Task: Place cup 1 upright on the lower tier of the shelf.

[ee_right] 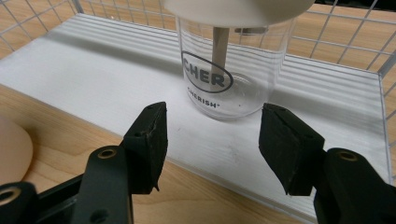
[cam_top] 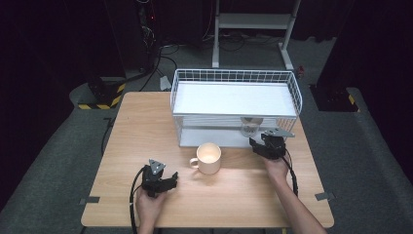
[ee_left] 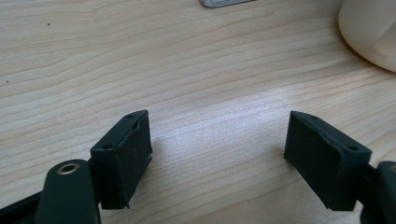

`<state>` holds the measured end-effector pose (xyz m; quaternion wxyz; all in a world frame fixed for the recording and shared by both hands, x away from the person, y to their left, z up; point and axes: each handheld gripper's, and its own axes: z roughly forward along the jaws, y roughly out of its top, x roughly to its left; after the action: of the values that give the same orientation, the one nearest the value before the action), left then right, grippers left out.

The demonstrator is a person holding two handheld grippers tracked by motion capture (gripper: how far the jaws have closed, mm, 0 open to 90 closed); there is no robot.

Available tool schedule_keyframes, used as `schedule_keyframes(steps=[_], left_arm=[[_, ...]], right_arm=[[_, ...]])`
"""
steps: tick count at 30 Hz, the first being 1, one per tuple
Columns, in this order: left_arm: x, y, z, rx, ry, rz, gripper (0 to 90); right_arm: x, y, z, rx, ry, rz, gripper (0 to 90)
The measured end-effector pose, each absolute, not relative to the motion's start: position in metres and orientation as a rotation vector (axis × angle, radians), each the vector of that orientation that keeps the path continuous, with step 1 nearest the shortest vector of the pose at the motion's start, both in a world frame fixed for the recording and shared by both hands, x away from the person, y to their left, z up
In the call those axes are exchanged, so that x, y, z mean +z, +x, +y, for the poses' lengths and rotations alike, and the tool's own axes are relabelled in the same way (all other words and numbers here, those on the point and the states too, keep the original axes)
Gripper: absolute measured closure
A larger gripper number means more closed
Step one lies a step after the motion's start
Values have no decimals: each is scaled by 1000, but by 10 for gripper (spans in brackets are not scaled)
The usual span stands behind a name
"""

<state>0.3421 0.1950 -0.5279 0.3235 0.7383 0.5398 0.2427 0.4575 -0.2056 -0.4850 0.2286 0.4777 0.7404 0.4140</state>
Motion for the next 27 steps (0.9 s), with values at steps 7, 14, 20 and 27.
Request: schedule_keyframes(steps=[7, 14, 20, 27], left_arm=[[-528, 342, 195, 637, 1937, 1416, 229], [-528, 342, 195, 637, 1938, 1416, 229], [-528, 342, 195, 637, 1938, 1416, 228], [-528, 342, 195, 637, 1938, 1416, 228]], right_arm=[[-483, 452, -210, 1162, 1313, 2034, 422], [-478, 447, -213, 1184, 1296, 2032, 413], [-474, 443, -213, 1201, 1275, 2039, 403], [-470, 437, -215, 1228, 1262, 2042, 396]])
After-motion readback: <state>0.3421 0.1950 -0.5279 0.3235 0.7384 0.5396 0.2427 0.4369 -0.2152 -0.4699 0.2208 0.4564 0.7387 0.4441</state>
